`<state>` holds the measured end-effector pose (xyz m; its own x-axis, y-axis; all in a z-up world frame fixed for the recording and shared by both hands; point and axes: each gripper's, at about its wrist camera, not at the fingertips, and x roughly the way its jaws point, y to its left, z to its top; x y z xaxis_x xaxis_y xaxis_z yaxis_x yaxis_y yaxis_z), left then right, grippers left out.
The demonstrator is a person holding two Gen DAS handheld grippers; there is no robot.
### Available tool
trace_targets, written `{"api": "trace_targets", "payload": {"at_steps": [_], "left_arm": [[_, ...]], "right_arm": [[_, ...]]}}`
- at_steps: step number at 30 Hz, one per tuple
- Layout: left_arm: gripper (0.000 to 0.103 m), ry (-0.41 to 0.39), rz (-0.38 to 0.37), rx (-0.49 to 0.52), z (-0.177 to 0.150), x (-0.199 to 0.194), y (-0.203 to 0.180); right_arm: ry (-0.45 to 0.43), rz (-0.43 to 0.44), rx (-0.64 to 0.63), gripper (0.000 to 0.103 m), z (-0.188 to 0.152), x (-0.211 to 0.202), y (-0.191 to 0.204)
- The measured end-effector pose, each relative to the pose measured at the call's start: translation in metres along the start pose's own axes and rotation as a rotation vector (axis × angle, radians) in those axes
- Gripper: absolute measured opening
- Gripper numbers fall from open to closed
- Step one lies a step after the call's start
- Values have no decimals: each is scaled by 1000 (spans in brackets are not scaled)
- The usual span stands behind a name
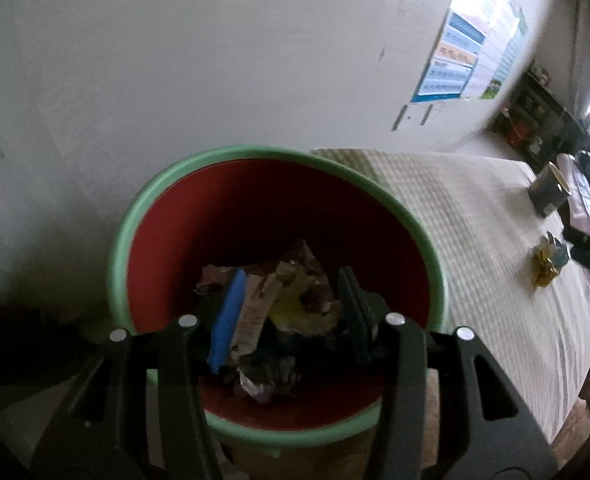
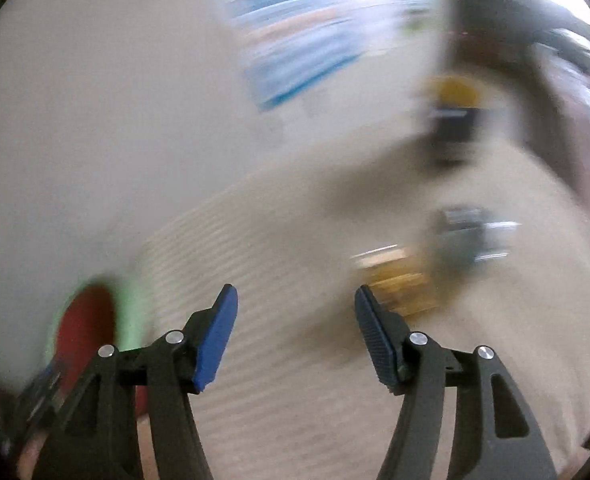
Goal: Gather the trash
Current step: 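Open both grippers over the bucket to drop the strip and wrapper, then grasp the silver crumpled wrapper with the right gripper while the left grasps the yellow wrapper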
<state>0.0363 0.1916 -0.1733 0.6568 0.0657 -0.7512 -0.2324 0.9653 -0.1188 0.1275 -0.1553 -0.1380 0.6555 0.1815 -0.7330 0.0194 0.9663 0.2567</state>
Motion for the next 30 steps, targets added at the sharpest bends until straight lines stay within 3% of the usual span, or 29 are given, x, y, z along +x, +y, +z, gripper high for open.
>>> {"api": "trace_targets", "payload": {"at_steps": [1, 4, 9, 12, 13, 15, 18, 22, 27, 30], "left_arm": [[46, 0, -2, 6, 0, 0, -3], [46, 9, -6, 41, 0, 0, -18], [46, -18, -15, 112, 4, -12, -47], [46, -16, -40, 138, 5, -16, -67], [46, -14, -51, 147, 6, -17, -76], [46, -15, -76, 181, 5, -18, -98], [46, 2, -129, 229, 3, -14, -134], [46, 43, -230, 321, -4, 3, -201], [46, 69, -290, 398, -3, 35, -277], [46, 130, -286, 386, -2, 65, -309]], "right_arm": [[-14, -72, 66, 67, 10, 2, -32], [56, -141, 170, 71, 25, 25, -83], [102, -176, 196, 71, 39, 60, -116], [147, -141, 202, 48, 37, 75, -127], [125, -131, 197, 24, 39, 70, -127], [102, -75, 202, 23, 36, 59, -131], [48, 0, 202, 23, 21, 25, -140], [17, 62, 174, 23, -31, -28, -145], [4, 58, 87, 25, -98, -73, -126], [9, 55, 23, 25, -104, -71, -111]]}}
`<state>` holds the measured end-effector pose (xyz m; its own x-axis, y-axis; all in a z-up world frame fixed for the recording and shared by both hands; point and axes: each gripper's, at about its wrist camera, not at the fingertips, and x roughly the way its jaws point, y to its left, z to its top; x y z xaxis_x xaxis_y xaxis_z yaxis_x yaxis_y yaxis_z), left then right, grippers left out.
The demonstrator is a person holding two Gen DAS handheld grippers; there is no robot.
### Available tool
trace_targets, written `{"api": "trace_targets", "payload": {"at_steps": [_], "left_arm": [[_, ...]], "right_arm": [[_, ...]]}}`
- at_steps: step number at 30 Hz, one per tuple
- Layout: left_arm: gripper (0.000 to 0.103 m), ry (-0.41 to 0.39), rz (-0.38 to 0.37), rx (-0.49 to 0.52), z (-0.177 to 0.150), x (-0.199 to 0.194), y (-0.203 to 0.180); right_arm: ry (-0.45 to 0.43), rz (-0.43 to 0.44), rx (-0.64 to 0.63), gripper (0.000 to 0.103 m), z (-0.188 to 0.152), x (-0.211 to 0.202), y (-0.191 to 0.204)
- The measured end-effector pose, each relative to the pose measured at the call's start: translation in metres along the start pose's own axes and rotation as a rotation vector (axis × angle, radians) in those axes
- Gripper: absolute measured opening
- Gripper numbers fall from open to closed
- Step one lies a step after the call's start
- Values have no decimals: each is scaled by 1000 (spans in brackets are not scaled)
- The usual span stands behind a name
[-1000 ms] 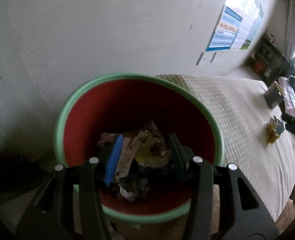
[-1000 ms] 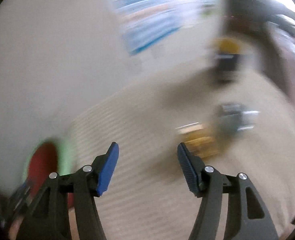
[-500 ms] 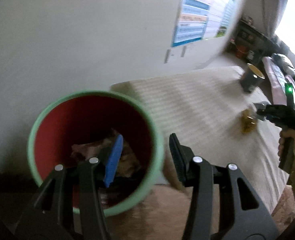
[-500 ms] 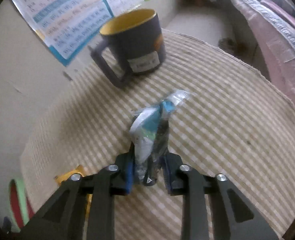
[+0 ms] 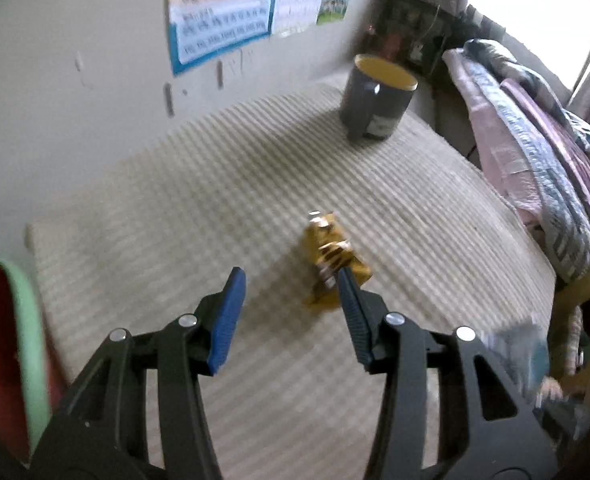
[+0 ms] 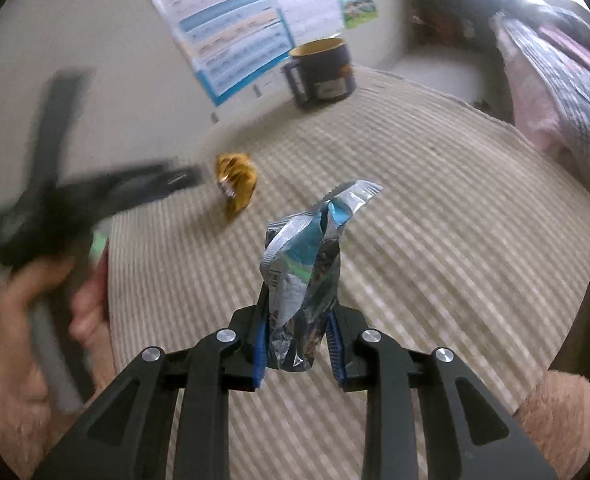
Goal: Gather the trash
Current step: 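Grasp the silver crumpled wrapper with the right gripper while the left grasps the yellow wrapper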
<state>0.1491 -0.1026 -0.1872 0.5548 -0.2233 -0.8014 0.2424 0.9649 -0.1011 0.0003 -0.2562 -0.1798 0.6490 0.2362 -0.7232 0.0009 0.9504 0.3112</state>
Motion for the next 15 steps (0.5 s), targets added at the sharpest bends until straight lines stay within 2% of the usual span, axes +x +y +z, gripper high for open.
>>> {"api": "trace_targets", "payload": {"at_steps": [4, 7, 11, 15], "left_arm": [[46, 46, -13, -16, 4, 23, -15], [44, 50, 3, 30, 7, 31, -27], [17, 102, 2, 28, 10, 45, -27], [16, 90, -5, 44, 9, 40, -26]], "right_arm": [[-18, 25, 16, 26, 3, 2, -4], [-11, 33, 34, 26, -2, 2, -11], [-6, 42, 60, 26, -3, 3, -16], [-10, 42, 62, 26, -4, 1, -17]]}}
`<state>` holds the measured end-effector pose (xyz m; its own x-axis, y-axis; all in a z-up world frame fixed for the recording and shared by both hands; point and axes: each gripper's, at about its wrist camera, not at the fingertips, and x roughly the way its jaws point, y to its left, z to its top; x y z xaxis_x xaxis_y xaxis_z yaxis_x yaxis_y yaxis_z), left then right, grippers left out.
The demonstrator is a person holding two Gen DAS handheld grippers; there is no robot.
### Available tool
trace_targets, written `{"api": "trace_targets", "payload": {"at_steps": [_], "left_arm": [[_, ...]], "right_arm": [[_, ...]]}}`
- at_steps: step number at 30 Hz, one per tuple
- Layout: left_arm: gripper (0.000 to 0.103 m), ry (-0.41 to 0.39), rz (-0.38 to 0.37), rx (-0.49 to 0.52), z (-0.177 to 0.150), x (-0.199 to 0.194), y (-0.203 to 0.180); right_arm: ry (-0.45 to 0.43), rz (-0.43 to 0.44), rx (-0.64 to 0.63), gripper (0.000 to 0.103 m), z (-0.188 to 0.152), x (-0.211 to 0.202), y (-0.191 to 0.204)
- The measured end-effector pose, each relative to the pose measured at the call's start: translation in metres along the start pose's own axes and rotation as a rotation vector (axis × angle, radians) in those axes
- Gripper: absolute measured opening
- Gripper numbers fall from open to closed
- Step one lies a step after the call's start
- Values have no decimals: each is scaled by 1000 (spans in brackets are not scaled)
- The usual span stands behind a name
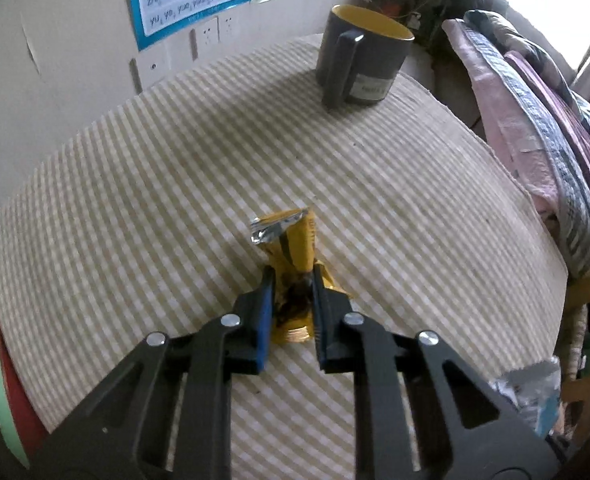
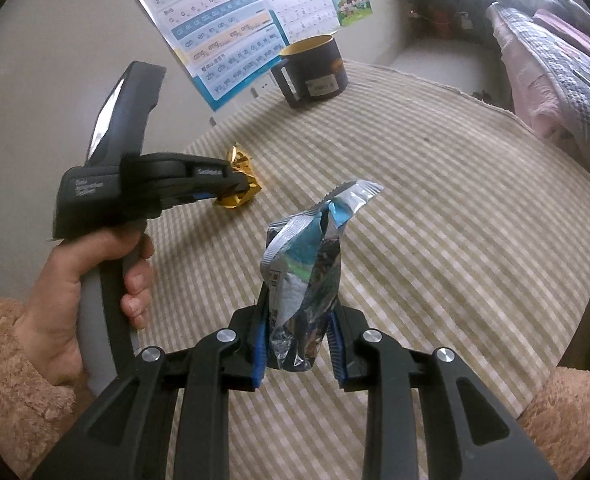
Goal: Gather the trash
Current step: 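Grasp the silver crumpled wrapper with the right gripper while the left grasps the yellow wrapper, then carry the silver and yellow wrappers over the green bucket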
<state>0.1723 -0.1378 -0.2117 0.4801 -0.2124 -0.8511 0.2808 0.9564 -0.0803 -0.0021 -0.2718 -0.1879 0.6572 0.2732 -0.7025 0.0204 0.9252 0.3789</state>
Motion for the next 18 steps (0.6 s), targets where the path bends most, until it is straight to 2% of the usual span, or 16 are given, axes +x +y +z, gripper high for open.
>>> {"api": "trace_targets", "payload": {"at_steps": [5, 10, 15, 18], "left_arm": [[16, -41, 0, 21, -13, -28, 6], [16, -47, -51, -45, -31, -64, 17], [16, -122, -17, -13, -50, -107, 19], [16, -177, 14, 20, -59, -130, 18]], "right_arm": [[0, -3, -9, 26, 0, 0, 1], [3, -14, -28, 26, 0, 2, 5], [6, -26, -60, 26, 0, 3, 12], [-21, -31, -93, 26, 1, -3, 20]]}}
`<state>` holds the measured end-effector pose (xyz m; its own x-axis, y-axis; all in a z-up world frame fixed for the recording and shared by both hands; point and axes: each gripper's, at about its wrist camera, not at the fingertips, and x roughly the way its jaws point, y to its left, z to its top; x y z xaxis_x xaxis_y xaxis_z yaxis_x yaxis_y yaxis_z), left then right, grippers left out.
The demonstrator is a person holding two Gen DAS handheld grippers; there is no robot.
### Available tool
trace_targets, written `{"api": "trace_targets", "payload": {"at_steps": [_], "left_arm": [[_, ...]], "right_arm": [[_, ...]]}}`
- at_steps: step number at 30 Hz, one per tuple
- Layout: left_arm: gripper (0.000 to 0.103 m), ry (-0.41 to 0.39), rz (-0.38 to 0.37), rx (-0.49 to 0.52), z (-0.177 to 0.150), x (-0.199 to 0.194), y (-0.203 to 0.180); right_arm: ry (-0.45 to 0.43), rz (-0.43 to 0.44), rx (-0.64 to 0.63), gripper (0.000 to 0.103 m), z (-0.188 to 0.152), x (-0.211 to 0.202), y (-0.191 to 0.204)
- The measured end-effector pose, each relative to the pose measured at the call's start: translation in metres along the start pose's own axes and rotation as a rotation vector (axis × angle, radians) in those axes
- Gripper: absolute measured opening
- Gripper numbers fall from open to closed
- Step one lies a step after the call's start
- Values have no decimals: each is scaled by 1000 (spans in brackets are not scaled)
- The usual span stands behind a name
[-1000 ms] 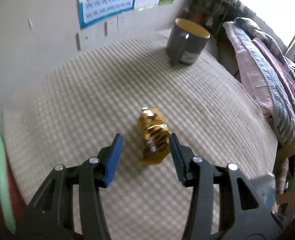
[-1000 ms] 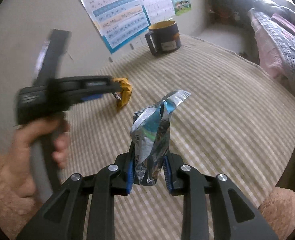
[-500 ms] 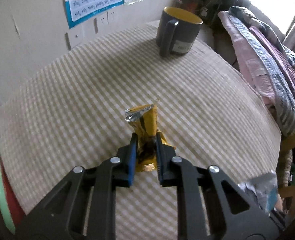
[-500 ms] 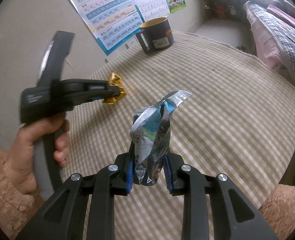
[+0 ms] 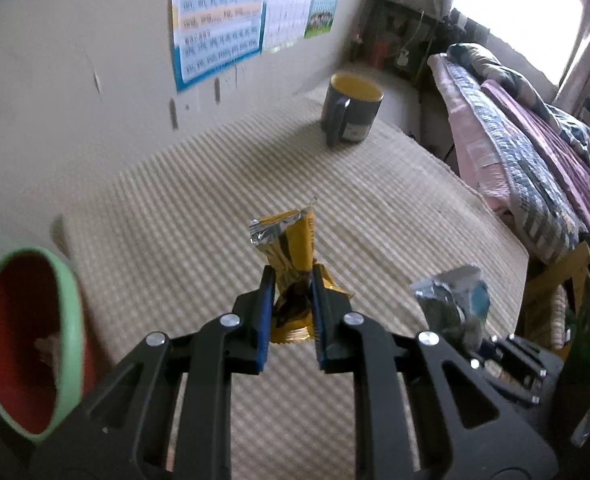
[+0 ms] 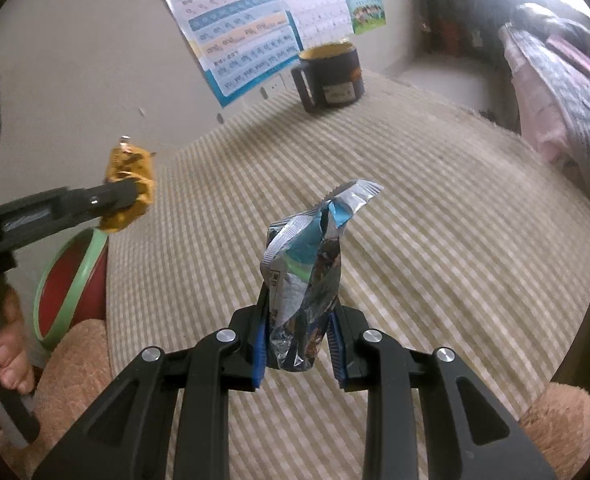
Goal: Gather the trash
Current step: 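Carry the silver and yellow wrappers over the green bucket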
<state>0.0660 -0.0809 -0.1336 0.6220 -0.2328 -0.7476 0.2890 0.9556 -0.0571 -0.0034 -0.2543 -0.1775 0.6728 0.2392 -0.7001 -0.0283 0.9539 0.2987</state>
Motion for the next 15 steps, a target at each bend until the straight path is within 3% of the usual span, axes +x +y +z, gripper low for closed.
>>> {"api": "trace_targets", "payload": {"at_steps": [7, 15], "left_arm": [[16, -85, 60, 66, -7, -27, 3], [16, -95, 44, -3, -14, -42, 27]], "right_arm": [[-17, 6, -49, 26, 3, -12, 19], [-15, 31, -88, 26, 3, -24, 44]]}}
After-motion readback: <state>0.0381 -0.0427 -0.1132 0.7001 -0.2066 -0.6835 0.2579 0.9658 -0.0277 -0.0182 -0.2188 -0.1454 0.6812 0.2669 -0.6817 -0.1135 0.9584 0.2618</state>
